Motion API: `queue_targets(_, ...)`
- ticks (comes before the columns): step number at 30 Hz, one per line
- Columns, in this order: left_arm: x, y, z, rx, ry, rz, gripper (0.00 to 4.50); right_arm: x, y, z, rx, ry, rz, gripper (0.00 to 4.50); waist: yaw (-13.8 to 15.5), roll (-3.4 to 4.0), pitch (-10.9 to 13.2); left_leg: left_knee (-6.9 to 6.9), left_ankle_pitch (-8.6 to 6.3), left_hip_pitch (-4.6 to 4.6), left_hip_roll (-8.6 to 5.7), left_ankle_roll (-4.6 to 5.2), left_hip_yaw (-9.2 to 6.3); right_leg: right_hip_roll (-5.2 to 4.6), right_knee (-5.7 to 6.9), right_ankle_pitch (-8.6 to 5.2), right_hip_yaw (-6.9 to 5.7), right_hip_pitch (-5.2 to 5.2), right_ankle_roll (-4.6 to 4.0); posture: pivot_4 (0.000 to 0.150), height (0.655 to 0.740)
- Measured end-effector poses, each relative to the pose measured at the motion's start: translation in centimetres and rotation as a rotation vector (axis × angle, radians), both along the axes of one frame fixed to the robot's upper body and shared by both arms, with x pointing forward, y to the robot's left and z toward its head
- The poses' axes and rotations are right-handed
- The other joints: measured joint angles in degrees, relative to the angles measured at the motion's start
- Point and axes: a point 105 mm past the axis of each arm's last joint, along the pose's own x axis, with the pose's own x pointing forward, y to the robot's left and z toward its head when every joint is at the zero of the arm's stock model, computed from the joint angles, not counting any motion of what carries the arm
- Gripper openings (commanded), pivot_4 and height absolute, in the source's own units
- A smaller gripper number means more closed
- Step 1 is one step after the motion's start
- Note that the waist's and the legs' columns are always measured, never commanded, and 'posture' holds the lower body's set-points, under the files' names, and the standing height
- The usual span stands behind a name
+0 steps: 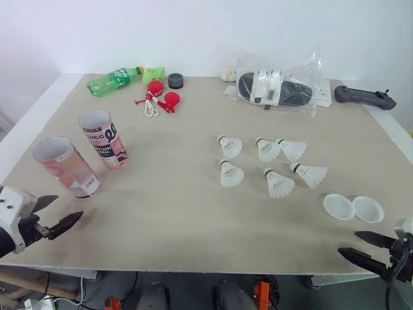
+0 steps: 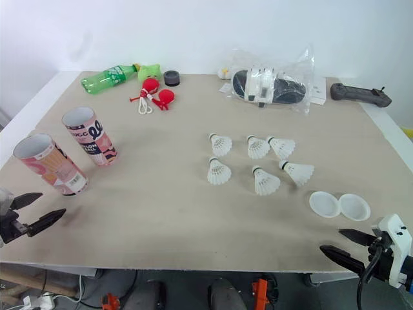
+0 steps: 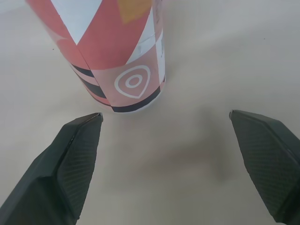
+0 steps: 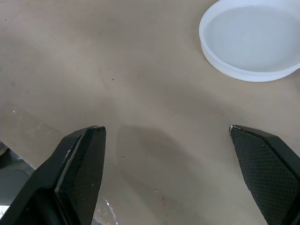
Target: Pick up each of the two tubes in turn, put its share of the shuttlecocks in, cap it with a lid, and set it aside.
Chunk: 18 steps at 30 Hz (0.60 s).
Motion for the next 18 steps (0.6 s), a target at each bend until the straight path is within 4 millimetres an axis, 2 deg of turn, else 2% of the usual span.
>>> queue_targets(7, 0.0, -0.4, 0.2, 0.005, -0.001, -0.004, 4.47, 0.0, 0.1, 0.0, 0.004, 0.008, 0.001, 4.50, 0.00, 0.00, 0.00, 0.00, 0.00, 0.14, 0.00, 0.00, -0.01, 0.00, 0.00, 0.00, -0.01, 0.15, 0.00, 0.150, 0.7400)
queue_targets(10, 0.1, -0.5, 0.2, -0.002, -0.006, 0.002, 4.47, 0.0, 0.8, 0.2, 0.015, 0.012, 0.022, 4.50, 0.00, 0.01, 0.00, 0.00, 0.00, 0.16, 0.00, 0.00, -0.02, 0.00, 0.00, 0.00, -0.01, 0.18, 0.01, 0.150, 0.7400)
queue_targets(13, 0.1, -1.2, 0.5, -0.052, -0.041, -0.007, 4.47, 0.6, 4.1, 1.8, 0.051, -0.030, 0.133, 4.50, -0.16, 0.09, -0.01, 0.00, 0.00, 0.19, 0.04, 0.00, -0.01, 0.03, 0.01, 0.00, 0.01, 0.19, 0.03, 0.150, 0.7400)
queue_targets(17, -0.1, -1.9, 0.7, -0.108, -0.114, 0.024, 4.47, 2.0, 12.6, 5.6, 0.144, -0.170, 0.409, 4.50, -0.36, 0.07, 0.00, 0.02, 0.01, 0.28, 0.09, -0.01, -0.11, 0.12, 0.02, 0.02, -0.01, 0.27, 0.07, 0.150, 0.7400)
queue_targets(18, -0.2, -2.0, 0.6, -0.112, -0.125, 0.032, 4.47, 2.1, 14.2, 6.2, 0.155, -0.192, 0.464, 4.50, -0.26, 0.04, 0.00, 0.04, 0.01, 0.27, 0.09, -0.01, -0.14, 0.11, 0.02, 0.02, -0.05, 0.30, 0.07, 0.150, 0.7400)
